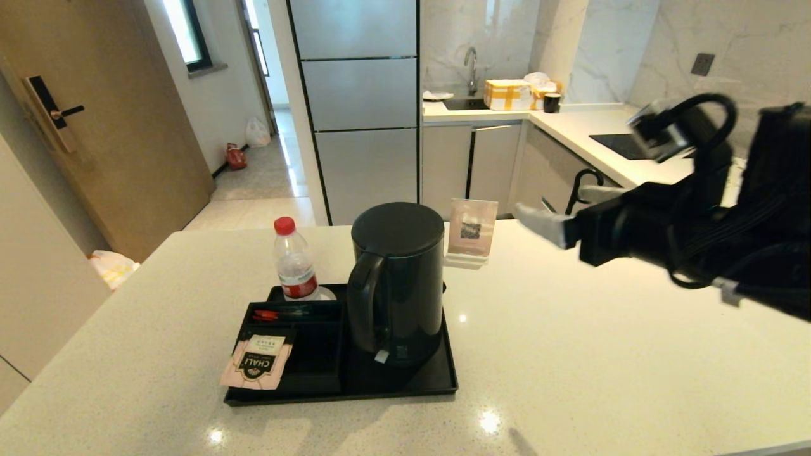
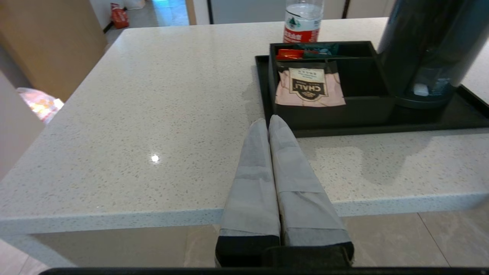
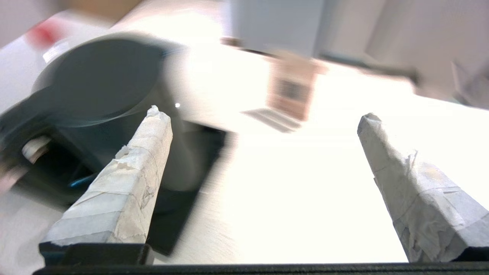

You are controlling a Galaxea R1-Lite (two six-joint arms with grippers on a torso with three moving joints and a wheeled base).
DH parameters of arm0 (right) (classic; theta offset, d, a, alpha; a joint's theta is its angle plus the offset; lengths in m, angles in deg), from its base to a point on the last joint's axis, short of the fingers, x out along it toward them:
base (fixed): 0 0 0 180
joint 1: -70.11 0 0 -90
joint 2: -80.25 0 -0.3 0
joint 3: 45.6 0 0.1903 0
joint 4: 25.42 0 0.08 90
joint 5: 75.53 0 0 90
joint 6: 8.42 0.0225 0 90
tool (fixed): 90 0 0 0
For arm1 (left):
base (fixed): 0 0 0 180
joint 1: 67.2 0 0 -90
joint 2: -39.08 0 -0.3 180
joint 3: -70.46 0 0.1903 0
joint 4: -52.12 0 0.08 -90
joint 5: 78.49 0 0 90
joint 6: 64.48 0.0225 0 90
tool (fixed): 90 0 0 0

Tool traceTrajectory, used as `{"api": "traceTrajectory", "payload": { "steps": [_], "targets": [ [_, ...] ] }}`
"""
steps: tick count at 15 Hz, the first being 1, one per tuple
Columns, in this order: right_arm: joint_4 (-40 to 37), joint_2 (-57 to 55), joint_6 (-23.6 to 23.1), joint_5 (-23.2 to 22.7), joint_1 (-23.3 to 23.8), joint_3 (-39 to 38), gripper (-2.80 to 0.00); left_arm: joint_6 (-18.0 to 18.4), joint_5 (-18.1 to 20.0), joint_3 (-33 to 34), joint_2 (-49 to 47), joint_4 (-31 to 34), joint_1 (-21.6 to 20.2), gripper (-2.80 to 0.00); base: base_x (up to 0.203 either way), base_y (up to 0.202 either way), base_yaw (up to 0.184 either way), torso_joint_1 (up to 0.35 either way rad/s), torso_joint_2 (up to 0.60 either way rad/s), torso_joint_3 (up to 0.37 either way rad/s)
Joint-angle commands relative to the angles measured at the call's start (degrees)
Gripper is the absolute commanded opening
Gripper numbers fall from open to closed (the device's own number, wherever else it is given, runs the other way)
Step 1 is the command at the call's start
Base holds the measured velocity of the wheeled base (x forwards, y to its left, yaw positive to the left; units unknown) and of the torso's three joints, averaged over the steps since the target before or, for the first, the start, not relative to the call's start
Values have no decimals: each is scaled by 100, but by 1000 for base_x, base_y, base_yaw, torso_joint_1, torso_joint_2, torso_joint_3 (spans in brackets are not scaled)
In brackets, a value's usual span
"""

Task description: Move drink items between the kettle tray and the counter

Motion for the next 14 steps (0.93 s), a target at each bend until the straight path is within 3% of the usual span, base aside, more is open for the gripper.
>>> {"api": "traceTrajectory", "payload": {
  "steps": [1, 2, 3, 5, 7, 10, 12, 14],
  "targets": [
    [-2004, 1397, 297, -104, 725, 525, 0, 0, -2, 1, -9, 0, 0, -280, 0, 0, 0, 0, 0, 0],
    [-2855, 1838, 483, -199, 938, 735, 0, 0, -2, 1, -9, 0, 0, -280, 0, 0, 0, 0, 0, 0],
    [-3836, 2256, 800, -276, 1157, 985, -280, 0, -2, 1, -9, 0, 0, -280, 0, 0, 0, 0, 0, 0],
    [-4998, 2763, 1791, -391, 1680, 1554, -280, 0, -2, 1, -9, 0, 0, -280, 0, 0, 0, 0, 0, 0],
    [-5287, 2879, 2065, -437, 1824, 1698, -280, 0, -2, 1, -9, 0, 0, -280, 0, 0, 0, 0, 0, 0],
    [-7010, 3756, 2434, -434, 2623, 2788, -280, 0, -2, 1, -9, 0, 0, -280, 0, 0, 0, 0, 0, 0],
    [-7740, 4592, 1896, -413, 3472, 3411, -280, 0, -2, 1, -9, 0, 0, -280, 0, 0, 0, 0, 0, 0],
    [-8110, 5342, 1091, -381, 3969, 3738, -280, 0, -2, 1, -9, 0, 0, -280, 0, 0, 0, 0, 0, 0]
  ]
}}
